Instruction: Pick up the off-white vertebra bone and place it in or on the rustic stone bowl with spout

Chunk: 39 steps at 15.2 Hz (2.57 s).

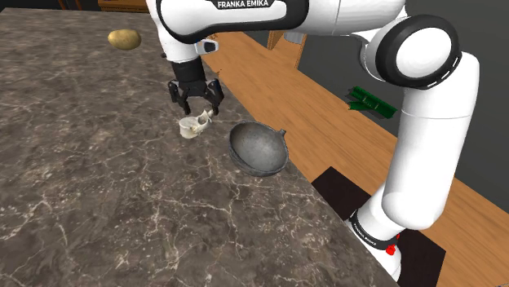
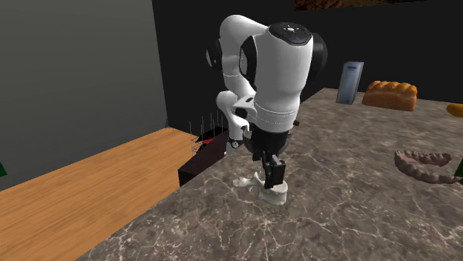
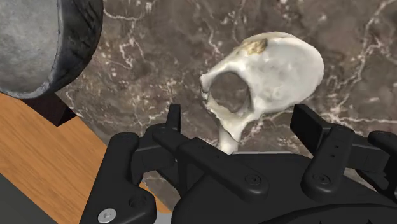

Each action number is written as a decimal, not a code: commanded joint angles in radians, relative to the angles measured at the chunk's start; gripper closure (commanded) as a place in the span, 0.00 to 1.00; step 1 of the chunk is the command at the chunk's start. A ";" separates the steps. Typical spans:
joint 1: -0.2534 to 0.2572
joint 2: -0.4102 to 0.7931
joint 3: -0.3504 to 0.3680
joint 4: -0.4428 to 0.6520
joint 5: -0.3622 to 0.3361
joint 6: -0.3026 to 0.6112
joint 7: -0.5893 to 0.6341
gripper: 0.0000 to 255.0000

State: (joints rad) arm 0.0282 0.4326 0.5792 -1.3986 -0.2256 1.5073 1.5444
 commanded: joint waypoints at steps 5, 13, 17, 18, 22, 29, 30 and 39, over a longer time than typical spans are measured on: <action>-0.029 0.046 -0.040 0.052 0.006 -0.020 0.037 0.00; -0.052 0.020 -0.039 -0.059 0.013 0.066 0.037 0.00; -0.052 0.020 -0.039 -0.059 0.013 0.066 0.037 0.00; -0.051 0.020 -0.039 -0.059 0.013 0.066 0.037 0.00; -0.051 0.020 -0.039 -0.059 0.013 0.066 0.037 1.00; -0.051 0.018 -0.039 -0.048 0.015 0.053 0.036 1.00; -0.050 0.017 -0.038 -0.037 0.016 0.041 0.036 1.00; -0.033 0.016 -0.034 0.086 0.018 -0.080 0.030 1.00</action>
State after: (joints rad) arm -0.0088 0.4491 0.5438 -1.3275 -0.2086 1.4423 1.5722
